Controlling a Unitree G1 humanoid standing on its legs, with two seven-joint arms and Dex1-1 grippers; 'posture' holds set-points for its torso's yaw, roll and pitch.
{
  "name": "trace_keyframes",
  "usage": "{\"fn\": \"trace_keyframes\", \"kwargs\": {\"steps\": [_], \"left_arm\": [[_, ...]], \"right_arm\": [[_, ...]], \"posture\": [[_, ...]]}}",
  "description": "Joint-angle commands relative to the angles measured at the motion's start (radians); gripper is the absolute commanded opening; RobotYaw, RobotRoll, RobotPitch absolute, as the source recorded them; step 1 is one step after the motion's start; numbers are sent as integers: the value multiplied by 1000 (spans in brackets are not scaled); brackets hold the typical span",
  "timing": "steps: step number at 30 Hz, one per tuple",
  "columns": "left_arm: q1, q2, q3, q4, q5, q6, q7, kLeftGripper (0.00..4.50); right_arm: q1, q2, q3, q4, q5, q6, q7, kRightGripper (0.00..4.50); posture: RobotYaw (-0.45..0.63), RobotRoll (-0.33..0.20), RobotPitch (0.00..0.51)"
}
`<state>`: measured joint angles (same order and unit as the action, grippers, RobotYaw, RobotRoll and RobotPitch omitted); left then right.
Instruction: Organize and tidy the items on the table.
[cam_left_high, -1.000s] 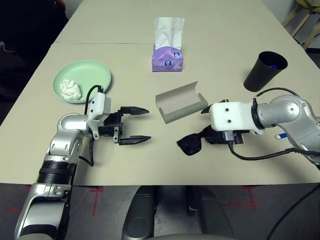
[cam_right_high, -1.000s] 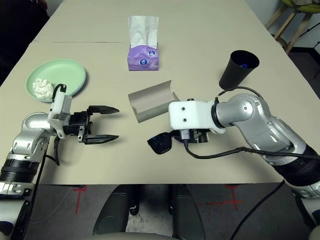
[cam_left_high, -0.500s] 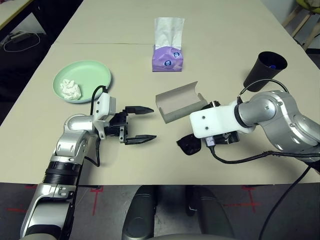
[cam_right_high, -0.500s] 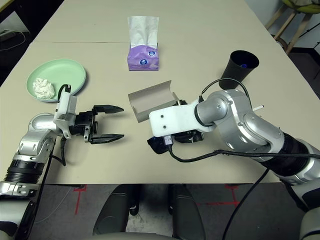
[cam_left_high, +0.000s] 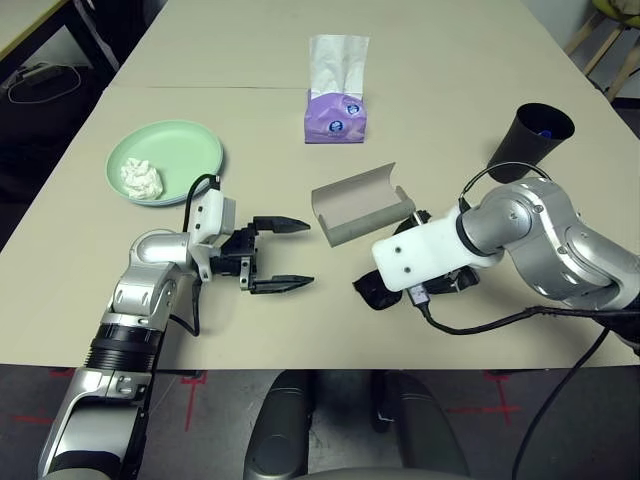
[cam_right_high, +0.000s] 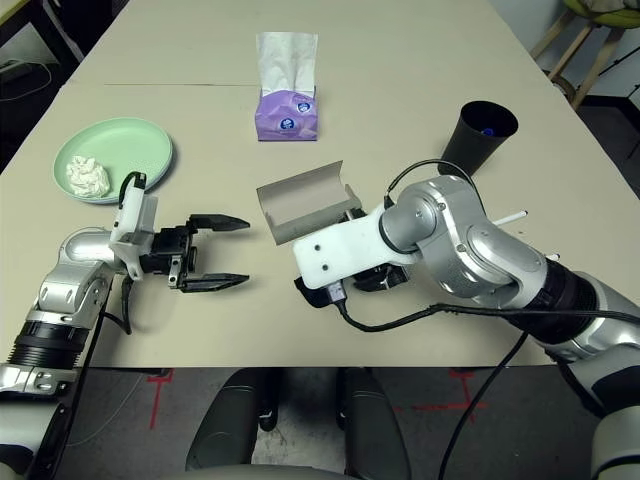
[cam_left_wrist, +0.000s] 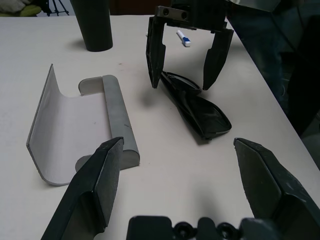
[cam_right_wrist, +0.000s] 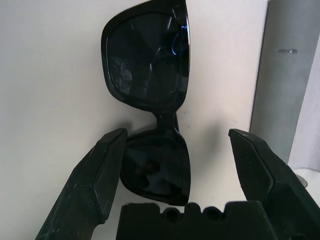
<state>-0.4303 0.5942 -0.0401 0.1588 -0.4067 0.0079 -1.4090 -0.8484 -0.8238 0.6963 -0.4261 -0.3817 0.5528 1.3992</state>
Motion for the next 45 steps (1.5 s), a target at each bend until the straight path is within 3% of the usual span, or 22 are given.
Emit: {"fn": "trace_keyframes", "kwargs": {"steps": [1, 43, 45], "left_arm": [[13, 7, -20, -21, 12, -17, -12, 4462], [29, 11, -26, -44, 15, -7, 10, 4462], [30, 12, -25, -45, 15, -7, 11, 4500]], "right_arm": [[14, 15, 12, 3, -22, -15, 14, 4500], [20, 96, -11, 117, -94, -66, 59, 4500], [21, 100, -12, 119, -95, -67, 58, 4110]], "posture": [[147, 0, 188], [165, 0, 182], [165, 0, 182]]}}
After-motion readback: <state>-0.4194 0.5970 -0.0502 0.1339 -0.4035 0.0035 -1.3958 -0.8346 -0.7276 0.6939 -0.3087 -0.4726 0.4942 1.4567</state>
